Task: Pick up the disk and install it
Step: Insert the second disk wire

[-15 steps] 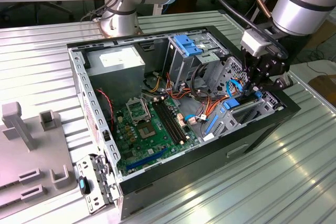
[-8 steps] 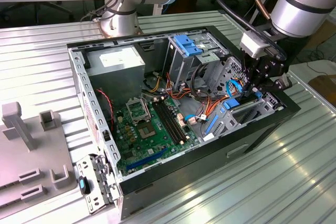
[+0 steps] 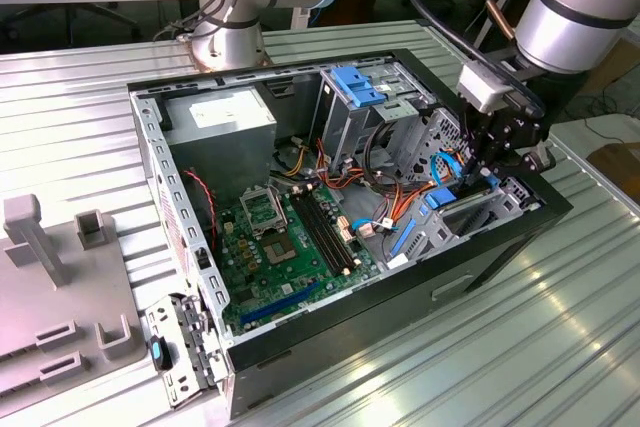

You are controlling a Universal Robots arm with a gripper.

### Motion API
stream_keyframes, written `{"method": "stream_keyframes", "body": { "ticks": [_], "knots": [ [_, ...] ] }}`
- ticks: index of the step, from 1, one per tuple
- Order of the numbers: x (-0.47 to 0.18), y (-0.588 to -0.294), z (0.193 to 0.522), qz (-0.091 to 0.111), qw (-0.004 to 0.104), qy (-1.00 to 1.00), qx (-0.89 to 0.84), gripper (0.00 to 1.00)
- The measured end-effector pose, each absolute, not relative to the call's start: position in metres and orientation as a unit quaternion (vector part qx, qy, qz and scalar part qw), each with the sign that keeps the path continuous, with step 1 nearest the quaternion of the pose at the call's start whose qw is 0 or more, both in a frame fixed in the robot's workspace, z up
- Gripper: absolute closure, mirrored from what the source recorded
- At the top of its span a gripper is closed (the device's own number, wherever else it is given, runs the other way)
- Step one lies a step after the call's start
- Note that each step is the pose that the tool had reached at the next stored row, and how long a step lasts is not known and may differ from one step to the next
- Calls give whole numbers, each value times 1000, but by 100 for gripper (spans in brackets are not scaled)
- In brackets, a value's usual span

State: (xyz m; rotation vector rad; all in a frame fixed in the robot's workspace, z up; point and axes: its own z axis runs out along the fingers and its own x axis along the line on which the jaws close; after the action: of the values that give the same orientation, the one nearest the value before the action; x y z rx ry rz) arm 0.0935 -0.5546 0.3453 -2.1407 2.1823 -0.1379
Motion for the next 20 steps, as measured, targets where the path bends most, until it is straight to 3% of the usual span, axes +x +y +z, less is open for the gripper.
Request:
{"method": "stream_keyframes", "body": {
  "ticks": [12,14,20],
  "knots": [
    [93,-555,335,-45,41,713,-699,84],
    [94,-555,336,-45,43,712,-699,76],
    [93,-555,360,-47,44,712,-699,76]
  ]
}}
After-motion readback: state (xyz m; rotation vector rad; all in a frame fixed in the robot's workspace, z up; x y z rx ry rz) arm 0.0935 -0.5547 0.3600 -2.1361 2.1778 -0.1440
